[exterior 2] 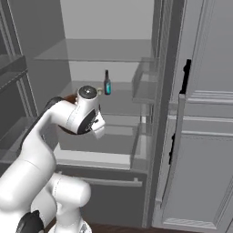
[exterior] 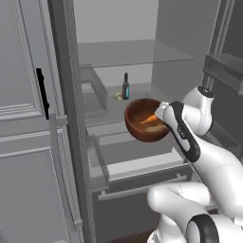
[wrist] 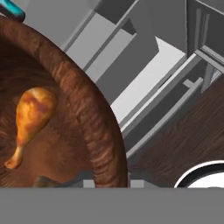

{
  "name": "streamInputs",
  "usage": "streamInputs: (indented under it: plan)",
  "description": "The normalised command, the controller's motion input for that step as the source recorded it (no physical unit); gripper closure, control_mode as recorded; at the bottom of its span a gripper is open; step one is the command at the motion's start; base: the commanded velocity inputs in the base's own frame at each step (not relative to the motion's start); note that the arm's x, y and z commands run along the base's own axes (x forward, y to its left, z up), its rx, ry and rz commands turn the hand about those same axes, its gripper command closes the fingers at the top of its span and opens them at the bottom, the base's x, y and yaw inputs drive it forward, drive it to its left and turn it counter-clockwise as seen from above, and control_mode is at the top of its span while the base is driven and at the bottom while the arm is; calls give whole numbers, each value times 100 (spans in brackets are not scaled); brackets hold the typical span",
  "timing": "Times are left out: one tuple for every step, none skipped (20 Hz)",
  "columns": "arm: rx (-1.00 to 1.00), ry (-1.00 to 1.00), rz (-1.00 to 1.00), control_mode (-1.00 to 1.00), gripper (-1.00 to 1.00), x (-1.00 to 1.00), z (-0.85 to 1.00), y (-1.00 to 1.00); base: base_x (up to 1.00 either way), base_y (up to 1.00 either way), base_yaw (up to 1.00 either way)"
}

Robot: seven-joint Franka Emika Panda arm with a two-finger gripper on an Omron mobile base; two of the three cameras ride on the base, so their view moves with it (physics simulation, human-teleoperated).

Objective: Pick the chicken drumstick and sweet potato from their plates and place them in the bowl. Then put the bowl in the fridge.

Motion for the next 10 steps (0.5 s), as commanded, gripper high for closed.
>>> streamInputs:
  plan:
    - [0, 0, 0, 100, 100, 0, 0, 0, 25, 26, 0]
    - [0, 0, 0, 100, 100, 0, 0, 0, 22, 30, 0]
    - [0, 0, 0, 100, 100, 0, 0, 0, 27, 36, 0]
    - [0, 0, 0, 100, 100, 0, 0, 0, 41, 36, 0]
    - [0, 0, 0, 100, 100, 0, 0, 0, 59, 24, 0]
    - [0, 0, 0, 100, 100, 0, 0, 0, 76, 16, 0]
    - [0, 0, 0, 100, 100, 0, 0, 0, 86, 10, 0]
    - [0, 0, 0, 100, 100, 0, 0, 0, 91, 12, 0]
    - [0, 0, 0, 100, 100, 0, 0, 0, 93, 15, 0]
    - [0, 0, 0, 100, 100, 0, 0, 0, 82, 15, 0]
